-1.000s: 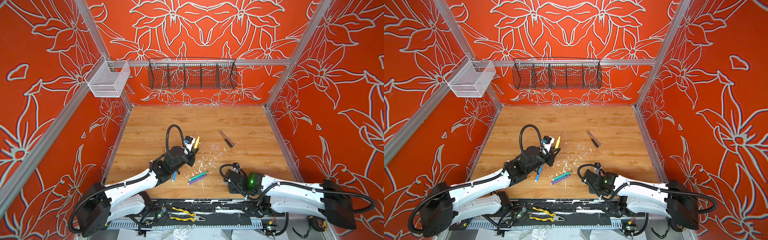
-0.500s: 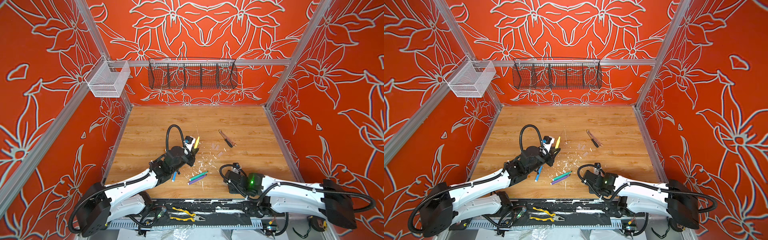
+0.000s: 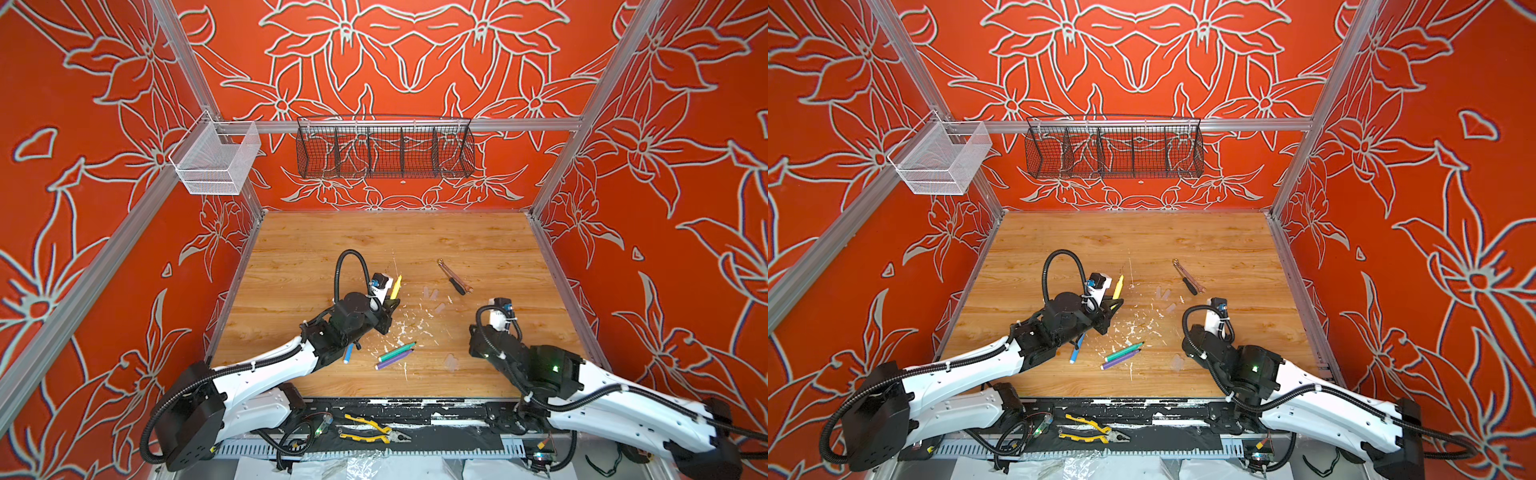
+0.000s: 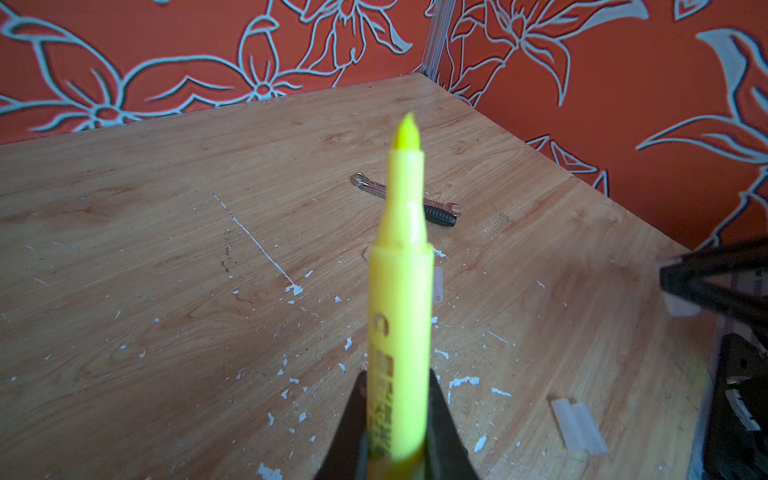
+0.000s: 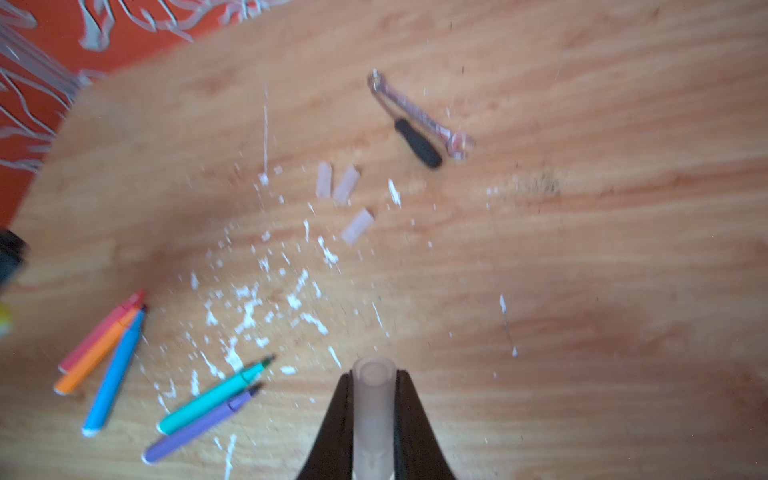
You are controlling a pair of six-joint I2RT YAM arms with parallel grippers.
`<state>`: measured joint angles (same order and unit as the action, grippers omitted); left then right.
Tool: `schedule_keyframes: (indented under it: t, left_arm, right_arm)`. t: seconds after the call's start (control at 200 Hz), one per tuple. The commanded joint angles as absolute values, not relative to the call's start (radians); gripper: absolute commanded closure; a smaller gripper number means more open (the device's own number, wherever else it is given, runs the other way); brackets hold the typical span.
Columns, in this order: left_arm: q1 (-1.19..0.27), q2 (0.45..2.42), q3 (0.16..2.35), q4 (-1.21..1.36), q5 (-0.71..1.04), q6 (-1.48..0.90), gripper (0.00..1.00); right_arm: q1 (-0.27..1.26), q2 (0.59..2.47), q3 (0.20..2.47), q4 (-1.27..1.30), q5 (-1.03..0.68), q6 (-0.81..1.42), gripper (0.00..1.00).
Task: Insert the pens into the pen caps
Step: 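Lift the pen cap with the right gripper toward the held yellow marker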
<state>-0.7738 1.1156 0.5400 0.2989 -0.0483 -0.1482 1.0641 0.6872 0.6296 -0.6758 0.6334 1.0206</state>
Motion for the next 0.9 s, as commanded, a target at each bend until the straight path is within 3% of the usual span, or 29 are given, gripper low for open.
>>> schedule_keyframes:
  t: [0.0, 0.215, 0.41, 0.896]
  left_arm:
    - [-0.773, 1.123, 0.544, 0.334, -0.021, -0.16, 1.0]
    - [-0.773, 1.134, 0.547, 0.342, 0.003, -0.163, 1.0]
    - [-0.773, 1.151, 0.56, 0.348, 0.065, -0.16, 1.0]
    - [-0.773, 1.158, 0.577, 0.339, 0.123, -0.171, 1.0]
  right_arm:
    - [1.026, 0.719, 0.738, -0.546, 0.773, 0.878, 0.94]
    - [0.846, 0.938, 0.907, -0.291, 0.527, 0.748, 1.0]
    - [0.804, 0.97, 0.734, 0.04, 0.362, 0.763, 1.0]
    - [0.752, 0.949, 0.687, 0.148, 0.224, 0.781, 1.0]
